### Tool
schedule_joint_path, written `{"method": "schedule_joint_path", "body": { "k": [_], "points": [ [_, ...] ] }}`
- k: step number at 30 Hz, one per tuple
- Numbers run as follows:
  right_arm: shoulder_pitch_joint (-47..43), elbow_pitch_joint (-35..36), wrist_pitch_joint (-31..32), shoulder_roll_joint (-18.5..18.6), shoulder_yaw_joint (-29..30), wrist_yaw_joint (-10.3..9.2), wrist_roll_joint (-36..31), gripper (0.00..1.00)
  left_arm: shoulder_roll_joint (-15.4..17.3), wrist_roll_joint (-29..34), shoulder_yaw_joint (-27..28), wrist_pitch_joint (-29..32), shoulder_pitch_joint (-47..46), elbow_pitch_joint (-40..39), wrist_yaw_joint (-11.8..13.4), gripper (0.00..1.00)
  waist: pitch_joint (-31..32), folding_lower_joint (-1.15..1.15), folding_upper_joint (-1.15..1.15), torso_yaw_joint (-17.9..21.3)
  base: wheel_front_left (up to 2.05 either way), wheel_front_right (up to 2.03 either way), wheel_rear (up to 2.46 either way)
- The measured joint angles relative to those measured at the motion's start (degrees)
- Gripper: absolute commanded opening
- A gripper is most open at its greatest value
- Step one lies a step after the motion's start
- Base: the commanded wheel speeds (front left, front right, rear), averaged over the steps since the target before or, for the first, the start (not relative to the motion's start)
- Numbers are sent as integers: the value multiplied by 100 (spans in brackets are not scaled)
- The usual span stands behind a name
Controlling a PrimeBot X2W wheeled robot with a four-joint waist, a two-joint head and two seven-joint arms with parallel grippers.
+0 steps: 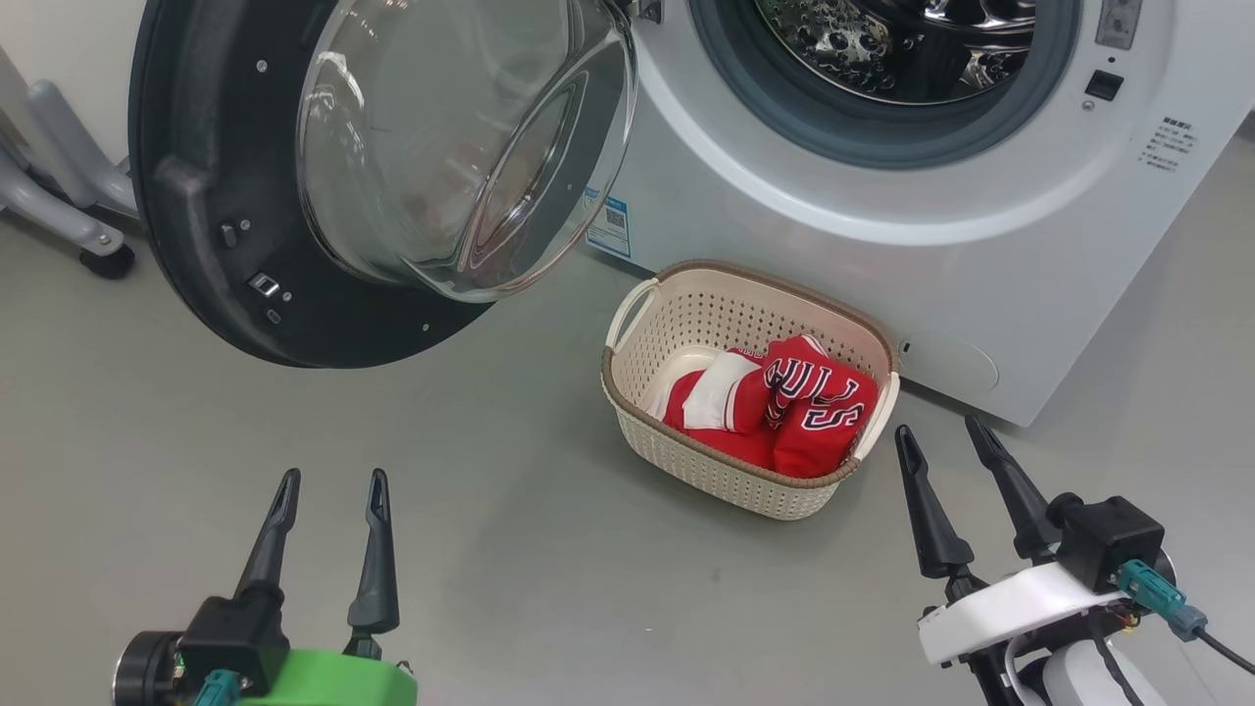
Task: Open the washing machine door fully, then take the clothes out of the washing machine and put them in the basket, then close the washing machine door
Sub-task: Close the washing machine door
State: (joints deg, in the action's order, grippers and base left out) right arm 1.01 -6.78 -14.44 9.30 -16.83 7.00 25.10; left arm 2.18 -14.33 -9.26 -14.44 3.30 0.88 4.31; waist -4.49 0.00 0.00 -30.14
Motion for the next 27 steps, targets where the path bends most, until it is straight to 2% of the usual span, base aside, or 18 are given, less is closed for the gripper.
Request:
{"method": "schedule_joint_path", "body": {
  "k": [27],
  "points": [
    [15, -2, 0, 60, -87, 0, 1, 100, 1, -2, 1, 0, 49, -142, 63, 100, -122, 0, 0, -88, 0, 0, 0]
  ]
}}
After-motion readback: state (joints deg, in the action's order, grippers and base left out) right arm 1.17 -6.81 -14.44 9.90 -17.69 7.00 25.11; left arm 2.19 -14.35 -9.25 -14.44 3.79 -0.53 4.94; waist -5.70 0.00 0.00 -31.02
